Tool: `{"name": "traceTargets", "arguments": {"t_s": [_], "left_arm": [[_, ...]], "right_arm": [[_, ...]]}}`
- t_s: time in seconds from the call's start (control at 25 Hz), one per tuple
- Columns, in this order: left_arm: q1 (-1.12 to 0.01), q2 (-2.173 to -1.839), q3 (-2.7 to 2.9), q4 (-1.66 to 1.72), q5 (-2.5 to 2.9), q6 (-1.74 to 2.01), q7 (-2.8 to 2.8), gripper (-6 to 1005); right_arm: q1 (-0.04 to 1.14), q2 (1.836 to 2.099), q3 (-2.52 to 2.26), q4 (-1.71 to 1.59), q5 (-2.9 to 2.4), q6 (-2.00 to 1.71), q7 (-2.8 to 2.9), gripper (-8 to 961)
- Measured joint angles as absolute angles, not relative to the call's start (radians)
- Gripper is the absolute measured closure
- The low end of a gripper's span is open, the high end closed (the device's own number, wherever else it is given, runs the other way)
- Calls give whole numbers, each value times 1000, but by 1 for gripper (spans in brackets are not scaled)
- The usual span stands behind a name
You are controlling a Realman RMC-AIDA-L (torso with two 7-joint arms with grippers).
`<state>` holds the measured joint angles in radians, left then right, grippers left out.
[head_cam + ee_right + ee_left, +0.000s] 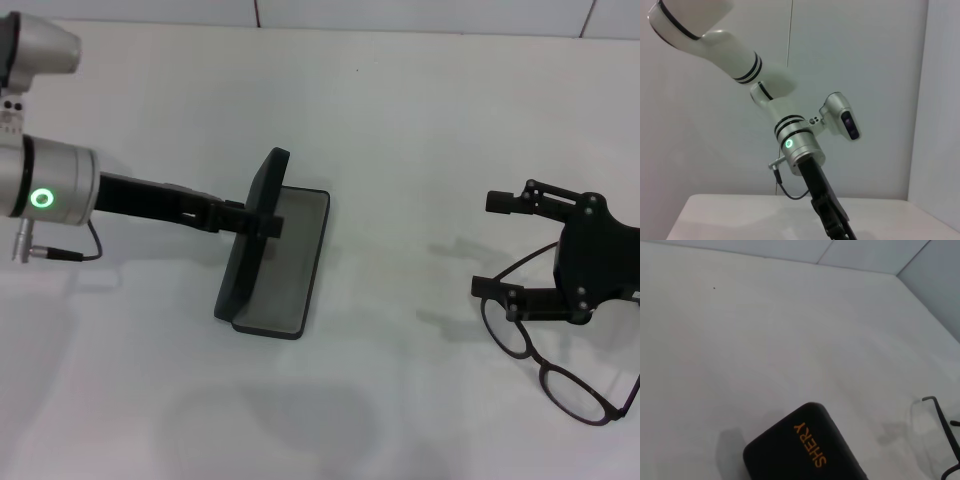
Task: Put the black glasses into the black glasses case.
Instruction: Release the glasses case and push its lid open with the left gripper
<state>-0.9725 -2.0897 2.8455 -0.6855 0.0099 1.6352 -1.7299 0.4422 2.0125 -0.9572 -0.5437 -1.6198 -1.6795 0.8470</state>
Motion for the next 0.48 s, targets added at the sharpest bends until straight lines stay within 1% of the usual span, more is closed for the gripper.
{"name": "traceTargets", "arguments": {"t_s": [0.48], "left_arm": [[-1028,-2092,2845,-676,75,1596,-1755,208]], "right_arm": [[435,2010,-957,-545,-1624,-1671,847,99]]}}
